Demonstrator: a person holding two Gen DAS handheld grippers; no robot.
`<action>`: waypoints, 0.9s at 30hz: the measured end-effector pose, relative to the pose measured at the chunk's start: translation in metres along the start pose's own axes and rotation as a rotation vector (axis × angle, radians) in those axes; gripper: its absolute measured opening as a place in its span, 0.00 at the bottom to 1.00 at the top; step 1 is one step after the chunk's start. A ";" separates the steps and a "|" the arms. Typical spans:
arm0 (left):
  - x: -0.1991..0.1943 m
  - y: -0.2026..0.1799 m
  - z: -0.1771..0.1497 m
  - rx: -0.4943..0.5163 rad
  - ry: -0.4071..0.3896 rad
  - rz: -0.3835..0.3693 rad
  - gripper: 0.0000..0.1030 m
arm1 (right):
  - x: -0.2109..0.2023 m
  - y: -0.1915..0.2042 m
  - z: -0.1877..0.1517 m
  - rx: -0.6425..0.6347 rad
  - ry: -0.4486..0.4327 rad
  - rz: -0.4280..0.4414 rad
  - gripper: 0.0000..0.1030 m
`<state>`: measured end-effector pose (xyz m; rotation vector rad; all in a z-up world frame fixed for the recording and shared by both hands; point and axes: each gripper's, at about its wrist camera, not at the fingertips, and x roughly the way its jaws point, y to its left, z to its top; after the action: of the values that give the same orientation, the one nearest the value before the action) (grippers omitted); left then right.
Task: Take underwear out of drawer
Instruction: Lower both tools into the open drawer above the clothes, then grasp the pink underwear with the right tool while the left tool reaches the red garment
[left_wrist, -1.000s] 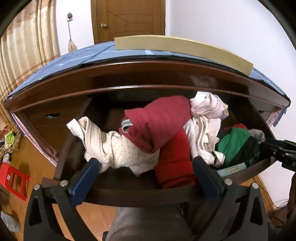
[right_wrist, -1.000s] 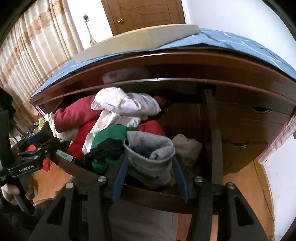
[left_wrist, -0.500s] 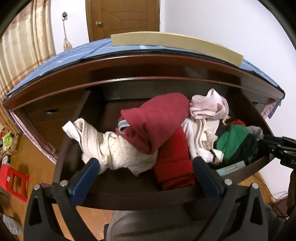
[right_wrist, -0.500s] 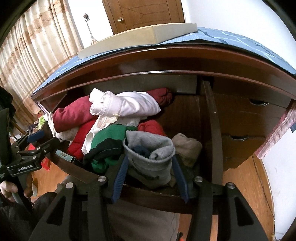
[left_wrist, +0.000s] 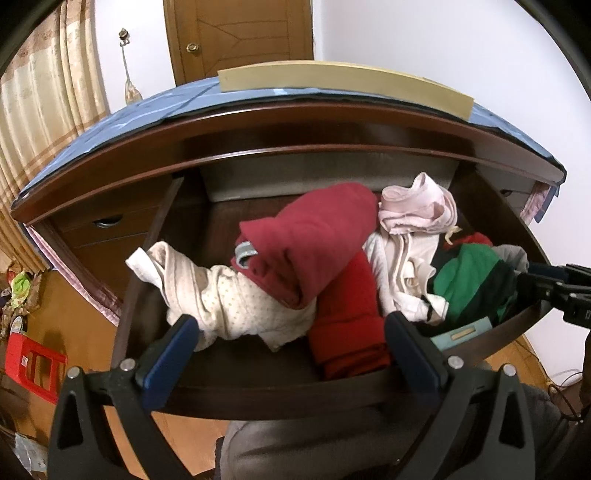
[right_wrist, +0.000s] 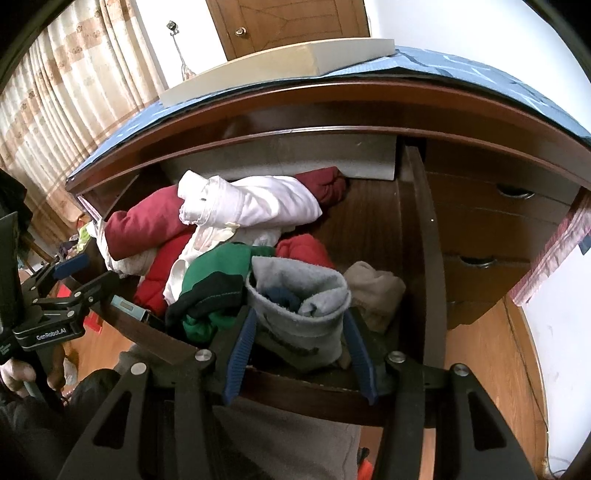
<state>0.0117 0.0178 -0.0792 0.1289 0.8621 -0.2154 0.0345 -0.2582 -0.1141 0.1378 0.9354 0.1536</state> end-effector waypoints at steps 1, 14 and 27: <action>0.000 -0.001 0.001 0.004 0.000 0.002 1.00 | 0.000 0.000 0.000 0.000 0.005 0.002 0.51; -0.006 0.003 -0.004 0.005 -0.013 0.001 1.00 | 0.003 0.000 0.002 0.002 0.023 0.007 0.51; -0.006 0.004 -0.004 -0.007 -0.012 -0.013 1.00 | 0.000 -0.003 -0.002 0.000 0.000 0.006 0.51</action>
<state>0.0058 0.0233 -0.0772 0.1153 0.8514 -0.2254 0.0333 -0.2610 -0.1163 0.1404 0.9353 0.1588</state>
